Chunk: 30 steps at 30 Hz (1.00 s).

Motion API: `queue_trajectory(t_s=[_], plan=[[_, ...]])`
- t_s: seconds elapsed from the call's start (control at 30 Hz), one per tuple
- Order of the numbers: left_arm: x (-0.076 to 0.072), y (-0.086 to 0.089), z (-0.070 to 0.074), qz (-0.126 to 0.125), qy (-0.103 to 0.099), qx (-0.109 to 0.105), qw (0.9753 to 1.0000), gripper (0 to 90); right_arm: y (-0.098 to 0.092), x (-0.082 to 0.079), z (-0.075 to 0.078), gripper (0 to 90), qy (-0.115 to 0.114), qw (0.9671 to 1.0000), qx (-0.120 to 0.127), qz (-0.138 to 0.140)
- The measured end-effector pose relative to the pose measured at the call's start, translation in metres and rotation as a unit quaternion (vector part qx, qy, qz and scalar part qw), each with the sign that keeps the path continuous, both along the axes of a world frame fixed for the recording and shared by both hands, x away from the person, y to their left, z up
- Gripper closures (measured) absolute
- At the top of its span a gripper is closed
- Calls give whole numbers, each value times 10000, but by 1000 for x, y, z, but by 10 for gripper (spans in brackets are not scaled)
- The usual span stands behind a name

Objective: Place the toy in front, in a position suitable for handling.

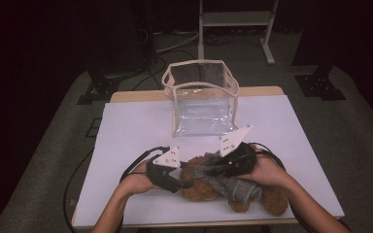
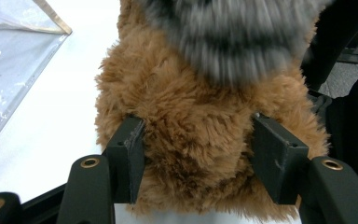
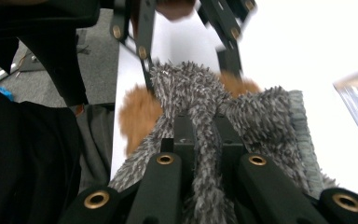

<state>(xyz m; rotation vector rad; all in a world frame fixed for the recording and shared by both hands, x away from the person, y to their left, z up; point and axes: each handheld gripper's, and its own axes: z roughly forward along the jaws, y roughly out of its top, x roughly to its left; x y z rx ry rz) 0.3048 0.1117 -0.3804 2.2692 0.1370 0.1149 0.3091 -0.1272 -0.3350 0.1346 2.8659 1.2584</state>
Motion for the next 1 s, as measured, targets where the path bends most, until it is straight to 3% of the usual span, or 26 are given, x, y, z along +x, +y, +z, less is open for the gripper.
queue_trajectory(t_s=[0.1,0.2,0.43,0.53,0.67,0.7,0.77,0.83,1.0], plan=[[0,1,-1,-7,10,-39,10000,406,22,1,-1,821,-28,9999,-32,135],[0,3,-4,27,24,-38,10000,406,31,5,-5,821,-32,9997,-145,210],[-3,2,-2,26,-30,36,10000,401,-7,23,4,821,-64,9992,-206,-341],[-1,5,7,58,-83,66,9999,370,-21,25,0,821,52,9986,-206,-481],[1,0,22,24,-85,-251,9996,362,-19,16,-8,821,184,9993,-108,-322],[1,-3,22,-14,-56,-229,9997,362,-17,13,-8,821,201,9994,-81,-276],[1,-14,18,-146,-7,10,9999,365,-15,8,-8,819,159,9997,-94,-164],[0,-19,12,-170,49,53,9998,368,-18,7,-5,820,122,9997,-104,-191],[-2,-15,8,-120,34,132,9998,396,-48,13,2,820,87,9987,15,-507]])
